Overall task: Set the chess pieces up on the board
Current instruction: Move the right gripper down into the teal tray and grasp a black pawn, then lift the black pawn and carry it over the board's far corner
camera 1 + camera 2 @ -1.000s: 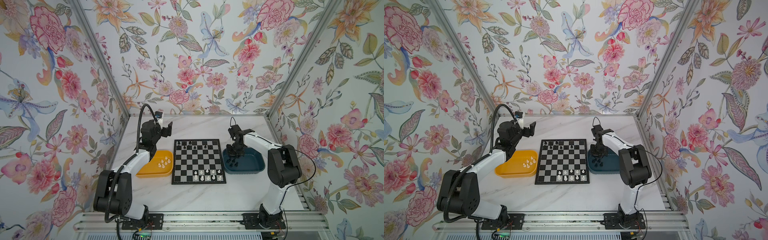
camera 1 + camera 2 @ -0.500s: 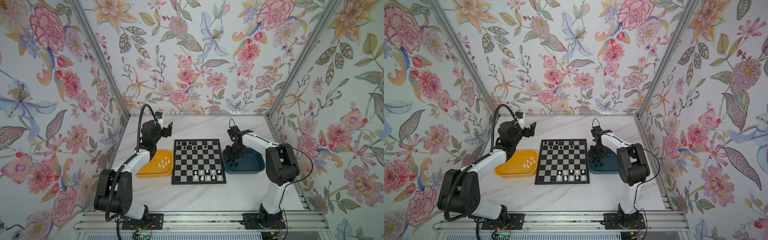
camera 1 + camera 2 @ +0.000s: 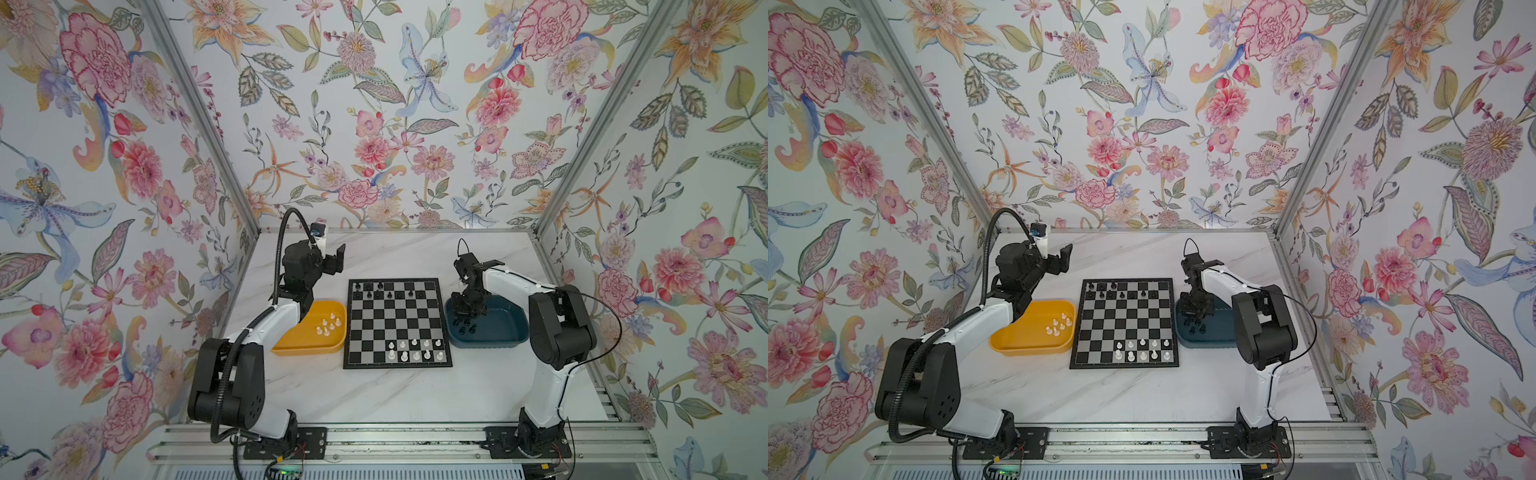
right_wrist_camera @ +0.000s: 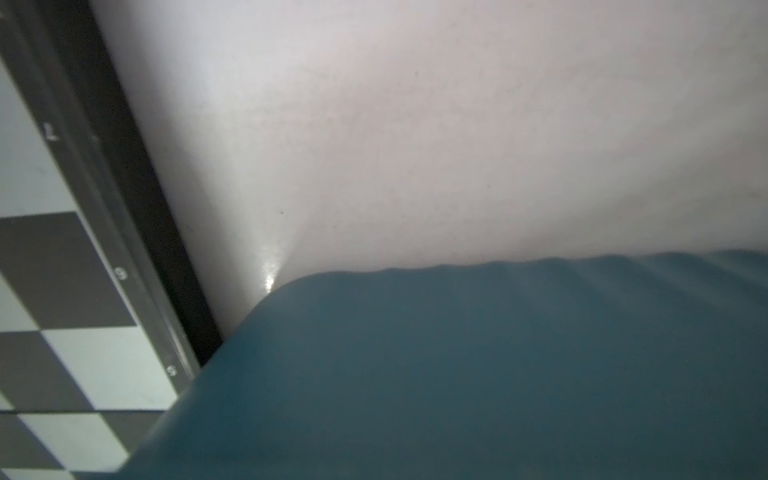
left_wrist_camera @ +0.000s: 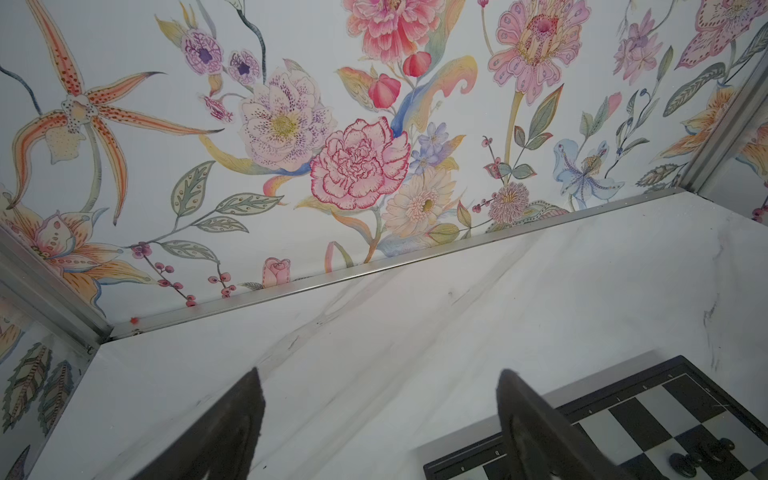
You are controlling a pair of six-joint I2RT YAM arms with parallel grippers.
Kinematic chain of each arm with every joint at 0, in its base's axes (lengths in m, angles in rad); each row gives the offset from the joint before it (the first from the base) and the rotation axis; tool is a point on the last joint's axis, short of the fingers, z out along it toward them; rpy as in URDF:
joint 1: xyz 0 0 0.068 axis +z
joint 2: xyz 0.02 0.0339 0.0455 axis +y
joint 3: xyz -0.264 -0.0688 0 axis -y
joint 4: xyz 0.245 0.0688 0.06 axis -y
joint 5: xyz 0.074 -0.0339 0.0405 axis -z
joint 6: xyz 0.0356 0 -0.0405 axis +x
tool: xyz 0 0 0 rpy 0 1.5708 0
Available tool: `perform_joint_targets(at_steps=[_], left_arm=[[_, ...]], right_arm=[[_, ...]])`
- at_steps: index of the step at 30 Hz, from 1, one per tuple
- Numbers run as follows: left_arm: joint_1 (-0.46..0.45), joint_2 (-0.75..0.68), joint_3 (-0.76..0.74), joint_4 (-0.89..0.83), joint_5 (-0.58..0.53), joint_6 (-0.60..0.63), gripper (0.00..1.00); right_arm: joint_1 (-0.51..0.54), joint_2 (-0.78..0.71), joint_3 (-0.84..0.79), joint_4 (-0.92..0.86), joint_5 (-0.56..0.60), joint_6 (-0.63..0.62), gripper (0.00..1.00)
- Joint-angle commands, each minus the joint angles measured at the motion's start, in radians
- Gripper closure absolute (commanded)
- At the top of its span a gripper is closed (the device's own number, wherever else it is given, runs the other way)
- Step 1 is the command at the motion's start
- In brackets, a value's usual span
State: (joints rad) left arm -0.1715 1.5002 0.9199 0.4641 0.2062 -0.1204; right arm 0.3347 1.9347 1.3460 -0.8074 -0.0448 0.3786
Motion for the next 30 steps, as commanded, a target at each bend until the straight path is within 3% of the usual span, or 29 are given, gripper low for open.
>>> perform_joint_targets(at_steps=[1, 9, 19, 30], left_arm=[[-0.002, 0.014, 0.034, -0.012, 0.018, -0.008, 0.11], [-0.002, 0.011, 0.032, -0.010, 0.016, -0.007, 0.11], [-0.002, 0.014, 0.021, 0.007, 0.024, -0.009, 0.11], [-0.002, 0.007, -0.005, 0.027, 0.029, -0.009, 0.11]], right_arm=[[-0.006, 0.015, 0.000, 0.000, -0.003, 0.001, 0.87], [-0.006, -0.005, 0.013, -0.008, 0.000, 0.004, 0.94], [-0.001, -0.064, 0.086, -0.103, 0.041, 0.001, 0.95], [0.039, -0.055, 0.289, -0.237, 0.091, -0.009, 0.95]])
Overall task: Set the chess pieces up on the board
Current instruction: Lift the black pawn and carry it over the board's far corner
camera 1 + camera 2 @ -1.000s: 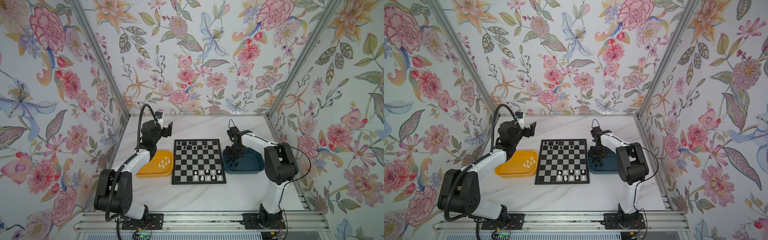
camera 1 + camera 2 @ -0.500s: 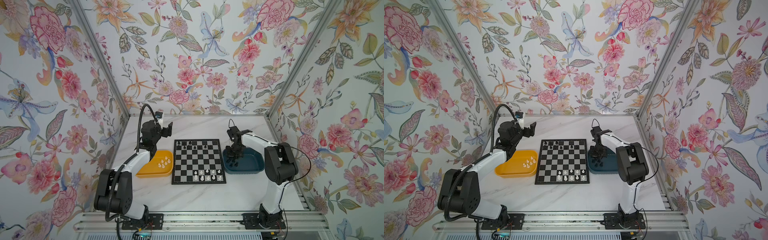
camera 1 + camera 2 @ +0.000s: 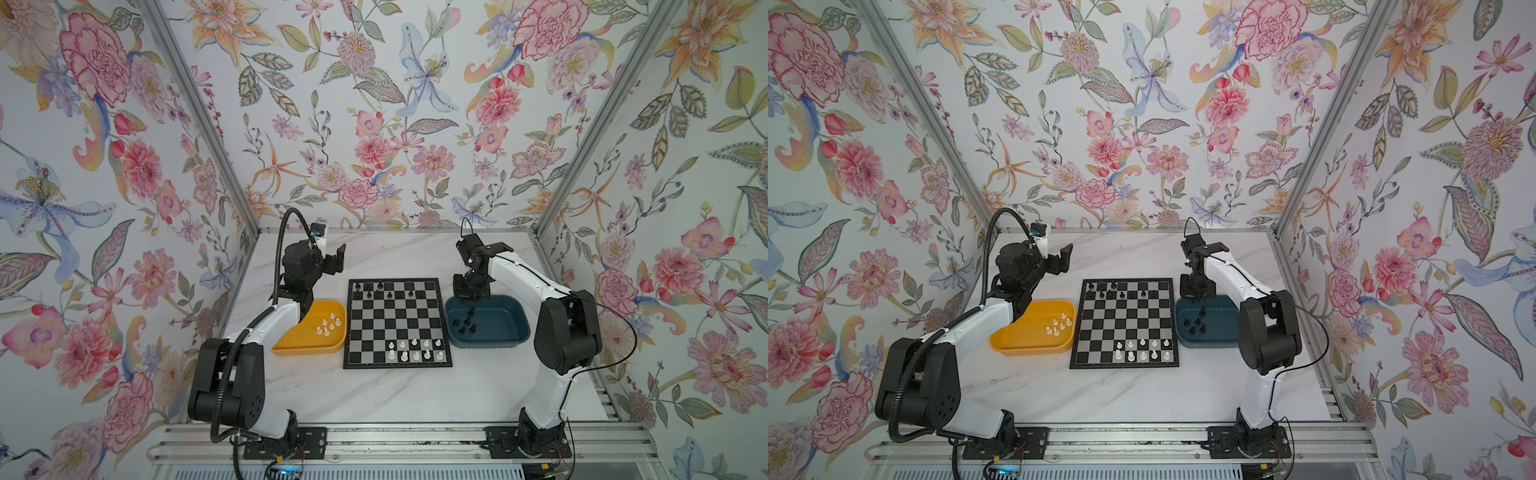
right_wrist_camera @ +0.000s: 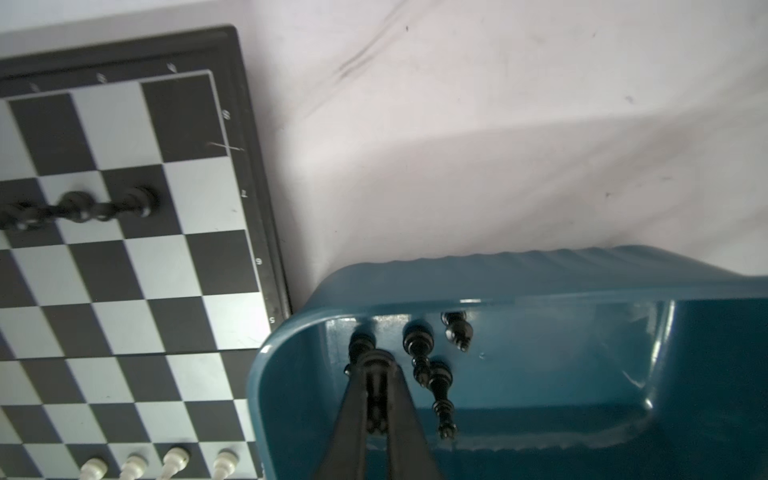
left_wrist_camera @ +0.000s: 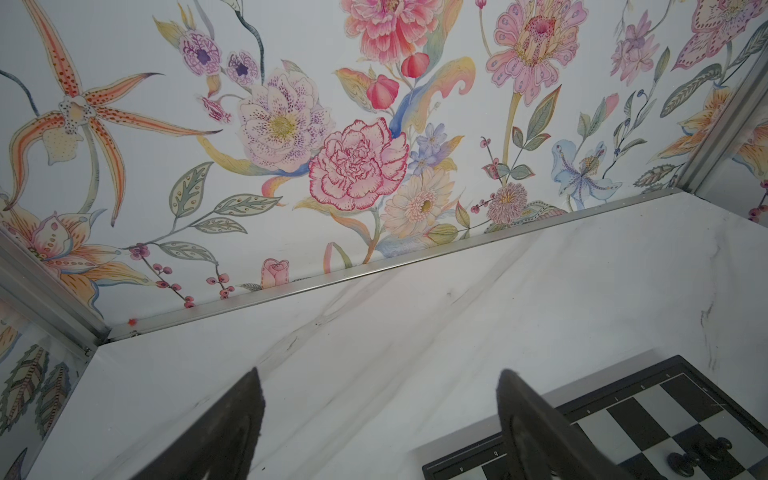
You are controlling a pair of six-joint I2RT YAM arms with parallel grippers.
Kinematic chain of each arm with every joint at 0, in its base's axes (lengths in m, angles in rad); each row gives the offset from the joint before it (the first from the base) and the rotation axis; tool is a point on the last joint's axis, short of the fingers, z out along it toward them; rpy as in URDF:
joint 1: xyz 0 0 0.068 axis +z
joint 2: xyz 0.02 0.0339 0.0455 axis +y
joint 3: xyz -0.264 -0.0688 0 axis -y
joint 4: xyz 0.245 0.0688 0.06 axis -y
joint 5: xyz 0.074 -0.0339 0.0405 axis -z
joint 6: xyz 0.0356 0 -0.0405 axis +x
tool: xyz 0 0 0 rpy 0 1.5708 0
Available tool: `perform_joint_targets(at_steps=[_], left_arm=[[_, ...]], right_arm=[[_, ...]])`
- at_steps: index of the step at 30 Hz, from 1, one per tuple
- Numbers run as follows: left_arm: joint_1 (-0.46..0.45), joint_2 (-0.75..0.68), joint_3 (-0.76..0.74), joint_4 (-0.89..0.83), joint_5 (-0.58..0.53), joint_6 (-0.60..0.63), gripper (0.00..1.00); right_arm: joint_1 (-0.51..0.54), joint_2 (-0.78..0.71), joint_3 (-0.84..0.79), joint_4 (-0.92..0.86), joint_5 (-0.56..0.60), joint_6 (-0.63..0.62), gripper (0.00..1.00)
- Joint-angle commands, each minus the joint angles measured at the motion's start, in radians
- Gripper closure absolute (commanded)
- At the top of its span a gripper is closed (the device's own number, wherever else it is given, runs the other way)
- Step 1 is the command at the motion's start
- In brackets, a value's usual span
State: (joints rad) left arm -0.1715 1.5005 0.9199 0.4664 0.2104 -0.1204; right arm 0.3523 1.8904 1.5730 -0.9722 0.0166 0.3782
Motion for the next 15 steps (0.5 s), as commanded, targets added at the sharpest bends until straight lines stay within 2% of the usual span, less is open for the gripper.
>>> perform_joint_targets(at_steps=[1, 7, 15], left_arm=[[-0.002, 0.005, -0.009, 0.026, 0.023, -0.009, 0.11], [-0.002, -0.002, -0.019, 0.027, 0.018, -0.003, 0.11], [-0.002, -0.004, -0.027, 0.035, 0.023, -0.010, 0.11]], right_arm=[[0.029, -0.004, 0.088, -0.081, 0.031, -0.011, 0.95], [0.065, 0.045, 0.221, -0.114, 0.031, -0.027, 0.95], [0.111, 0.184, 0.363, -0.118, -0.032, -0.049, 0.96]])
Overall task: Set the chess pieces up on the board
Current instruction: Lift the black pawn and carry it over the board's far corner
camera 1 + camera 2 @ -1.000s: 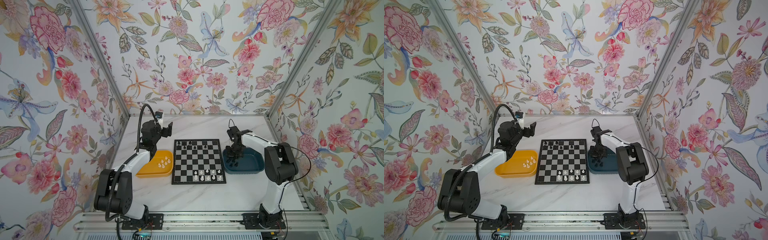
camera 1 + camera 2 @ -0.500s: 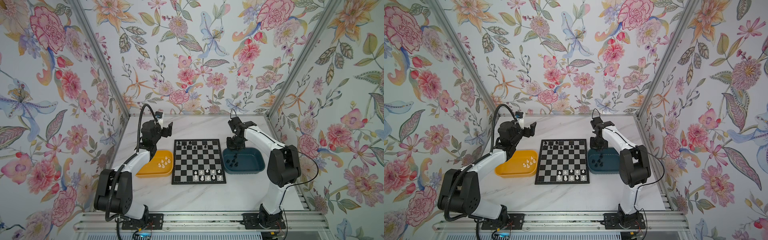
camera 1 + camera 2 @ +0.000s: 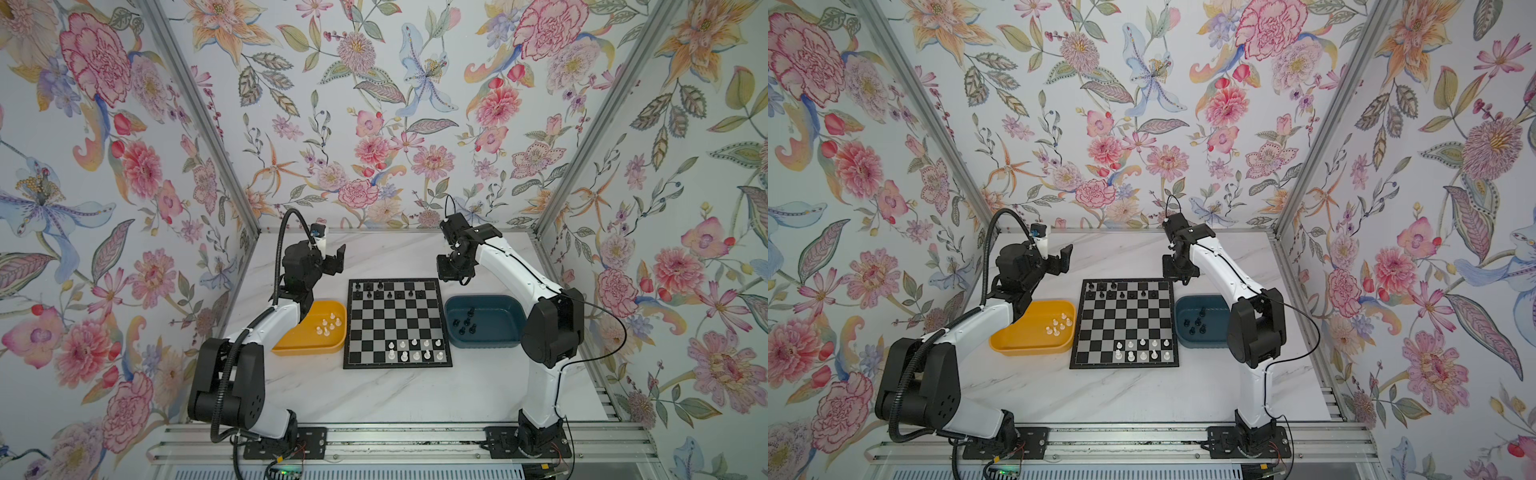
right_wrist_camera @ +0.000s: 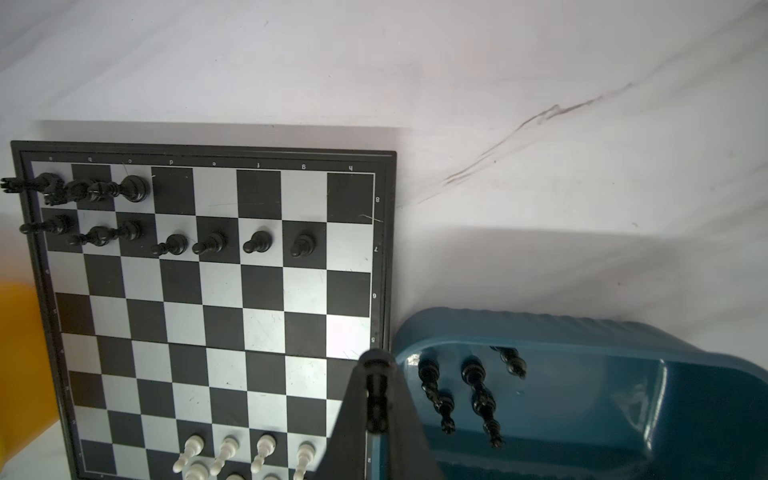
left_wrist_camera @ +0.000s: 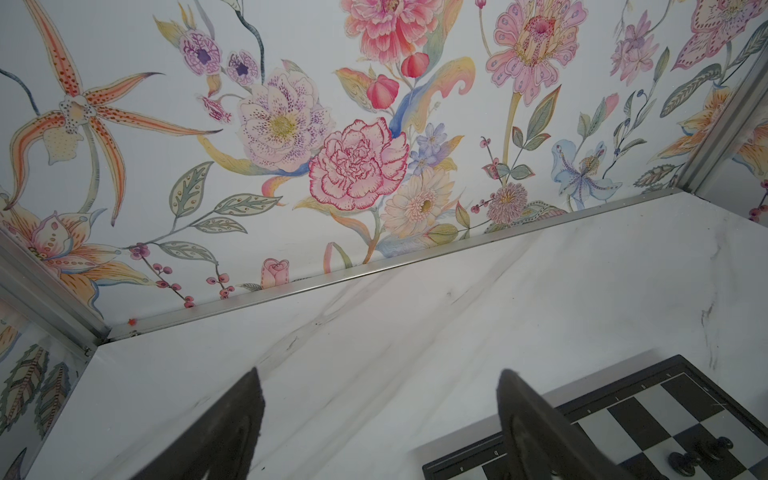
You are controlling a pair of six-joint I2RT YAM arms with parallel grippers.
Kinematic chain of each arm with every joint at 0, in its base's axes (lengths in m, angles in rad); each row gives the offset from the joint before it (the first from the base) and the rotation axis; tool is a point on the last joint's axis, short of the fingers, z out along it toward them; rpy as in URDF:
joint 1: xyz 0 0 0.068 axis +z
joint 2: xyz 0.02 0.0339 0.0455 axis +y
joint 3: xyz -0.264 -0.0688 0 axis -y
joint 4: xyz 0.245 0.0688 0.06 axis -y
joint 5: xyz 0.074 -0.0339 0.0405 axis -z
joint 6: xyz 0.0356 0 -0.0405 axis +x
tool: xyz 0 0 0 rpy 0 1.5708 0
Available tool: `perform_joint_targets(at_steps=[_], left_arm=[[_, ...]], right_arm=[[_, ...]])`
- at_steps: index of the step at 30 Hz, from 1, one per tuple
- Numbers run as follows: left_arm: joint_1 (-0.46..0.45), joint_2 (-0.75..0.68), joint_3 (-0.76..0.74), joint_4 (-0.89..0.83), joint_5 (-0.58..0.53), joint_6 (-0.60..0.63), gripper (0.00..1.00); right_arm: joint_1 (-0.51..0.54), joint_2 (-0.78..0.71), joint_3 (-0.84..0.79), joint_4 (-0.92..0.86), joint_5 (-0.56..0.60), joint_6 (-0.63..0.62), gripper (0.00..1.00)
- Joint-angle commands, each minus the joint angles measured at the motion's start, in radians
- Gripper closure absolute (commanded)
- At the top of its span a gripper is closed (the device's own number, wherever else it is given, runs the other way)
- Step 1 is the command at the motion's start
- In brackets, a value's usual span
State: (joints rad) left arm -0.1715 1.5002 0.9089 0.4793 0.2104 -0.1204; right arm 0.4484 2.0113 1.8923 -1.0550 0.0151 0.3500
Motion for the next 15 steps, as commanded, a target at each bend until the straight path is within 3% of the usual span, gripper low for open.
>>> perform_joint_targets(at_steps=[1, 15], left_arm=[[-0.002, -0.004, -0.017, 0.022, 0.023, -0.009, 0.11], [-0.002, 0.008, -0.015, 0.022, 0.026, -0.013, 0.11]], right_arm=[[0.017, 0.080, 0.058, -0.038, -0.039, -0.024, 0.96], [0.013, 0.241, 0.152, -0.039, -0.076, -0.055, 0.96]])
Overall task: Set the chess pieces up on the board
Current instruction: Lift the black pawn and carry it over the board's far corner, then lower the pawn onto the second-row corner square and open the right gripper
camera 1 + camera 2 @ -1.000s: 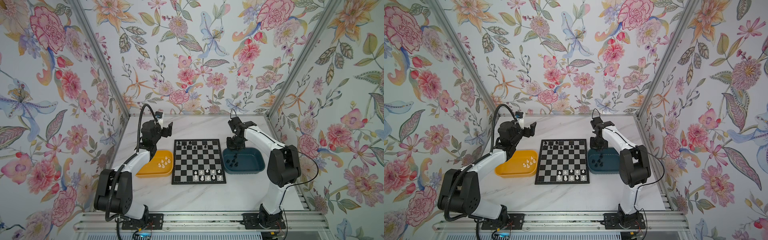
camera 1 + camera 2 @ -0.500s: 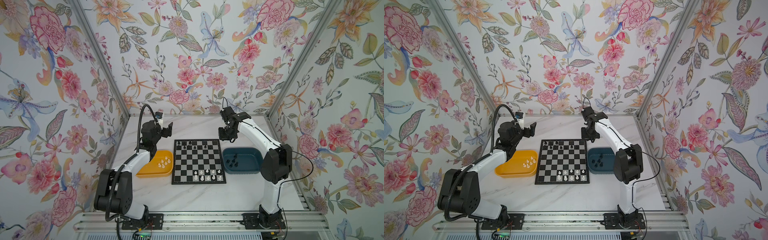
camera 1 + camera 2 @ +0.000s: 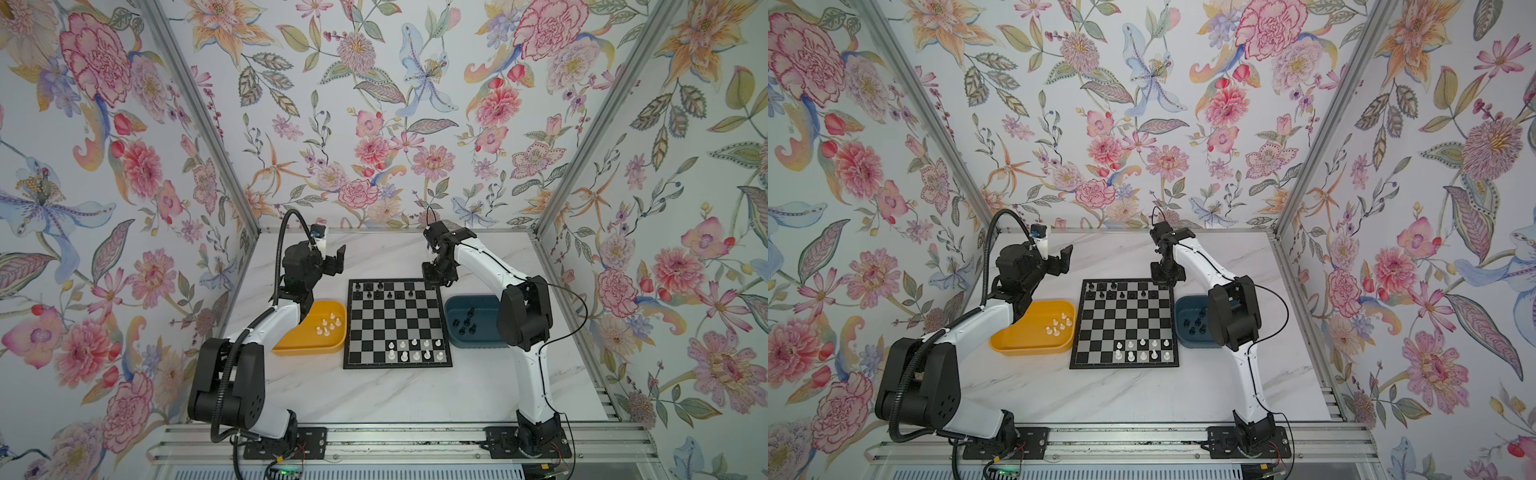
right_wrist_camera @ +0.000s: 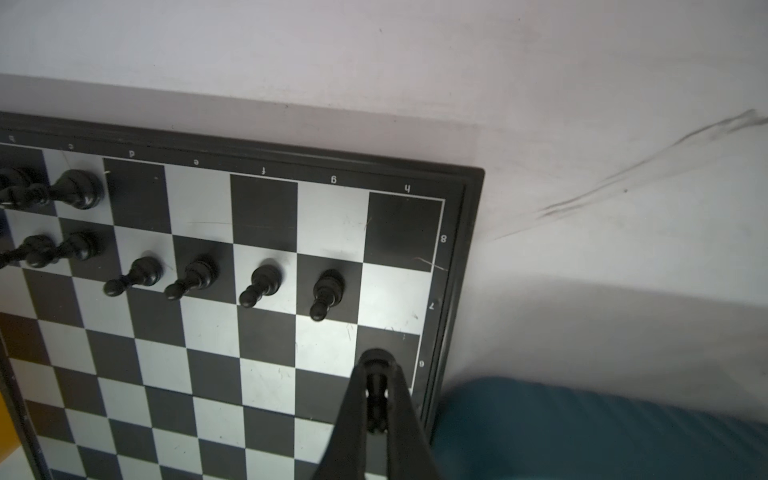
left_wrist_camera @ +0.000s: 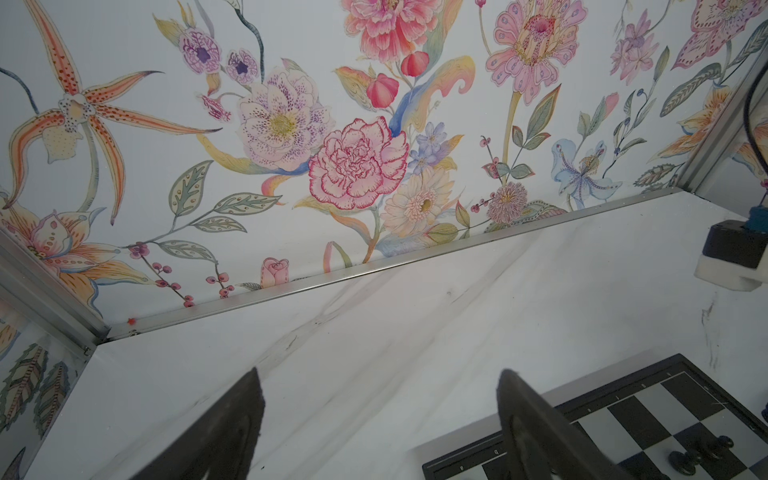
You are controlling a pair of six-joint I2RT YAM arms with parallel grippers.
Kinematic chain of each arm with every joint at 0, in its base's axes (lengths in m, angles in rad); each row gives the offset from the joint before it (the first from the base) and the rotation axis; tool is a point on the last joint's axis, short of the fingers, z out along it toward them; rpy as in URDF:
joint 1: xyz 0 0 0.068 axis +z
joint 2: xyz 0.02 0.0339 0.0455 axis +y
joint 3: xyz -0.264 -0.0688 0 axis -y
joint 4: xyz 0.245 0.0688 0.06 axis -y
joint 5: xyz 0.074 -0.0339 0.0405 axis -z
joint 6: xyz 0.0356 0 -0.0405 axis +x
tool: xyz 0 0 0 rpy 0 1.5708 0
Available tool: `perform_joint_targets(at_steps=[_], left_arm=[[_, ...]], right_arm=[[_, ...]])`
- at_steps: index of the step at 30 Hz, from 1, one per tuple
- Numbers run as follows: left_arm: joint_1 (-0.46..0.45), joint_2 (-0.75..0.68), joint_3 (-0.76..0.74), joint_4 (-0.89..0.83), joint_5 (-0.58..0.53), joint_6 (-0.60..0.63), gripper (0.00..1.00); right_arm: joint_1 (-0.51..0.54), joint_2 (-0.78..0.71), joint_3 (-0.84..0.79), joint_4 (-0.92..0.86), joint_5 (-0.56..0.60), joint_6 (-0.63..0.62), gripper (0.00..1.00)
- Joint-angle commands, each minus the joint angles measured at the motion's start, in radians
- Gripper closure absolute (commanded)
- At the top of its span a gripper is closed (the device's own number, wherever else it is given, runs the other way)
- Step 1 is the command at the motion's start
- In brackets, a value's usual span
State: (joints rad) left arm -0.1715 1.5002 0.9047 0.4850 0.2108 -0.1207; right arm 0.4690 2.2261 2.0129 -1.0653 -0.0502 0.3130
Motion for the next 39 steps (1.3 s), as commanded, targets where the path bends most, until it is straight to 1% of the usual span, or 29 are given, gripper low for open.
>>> perform_joint_targets(at_steps=[1, 21, 33, 36, 39], left_arm=[[-0.002, 0.007, -0.010, 0.016, 0.026, -0.013, 0.11], [-0.002, 0.022, -0.001, 0.006, 0.025, -0.010, 0.11], [-0.001, 0.028, 0.003, 0.003, 0.027, -0.009, 0.11], [-0.002, 0.030, 0.003, 0.003, 0.027, -0.010, 0.11], [-0.002, 0.028, 0.002, 0.002, 0.028, -0.010, 0.11]], right_arm=[[-0.007, 0.034, 0.036, -0.029, -0.010, -0.020, 0.96], [-0.018, 0.117, 0.047, -0.029, -0.003, -0.042, 0.96], [-0.017, 0.130, 0.023, -0.028, -0.009, -0.041, 0.95], [-0.012, 0.132, 0.020, -0.028, -0.010, -0.039, 0.92], [-0.009, 0.137, 0.020, -0.029, -0.009, -0.037, 0.85]])
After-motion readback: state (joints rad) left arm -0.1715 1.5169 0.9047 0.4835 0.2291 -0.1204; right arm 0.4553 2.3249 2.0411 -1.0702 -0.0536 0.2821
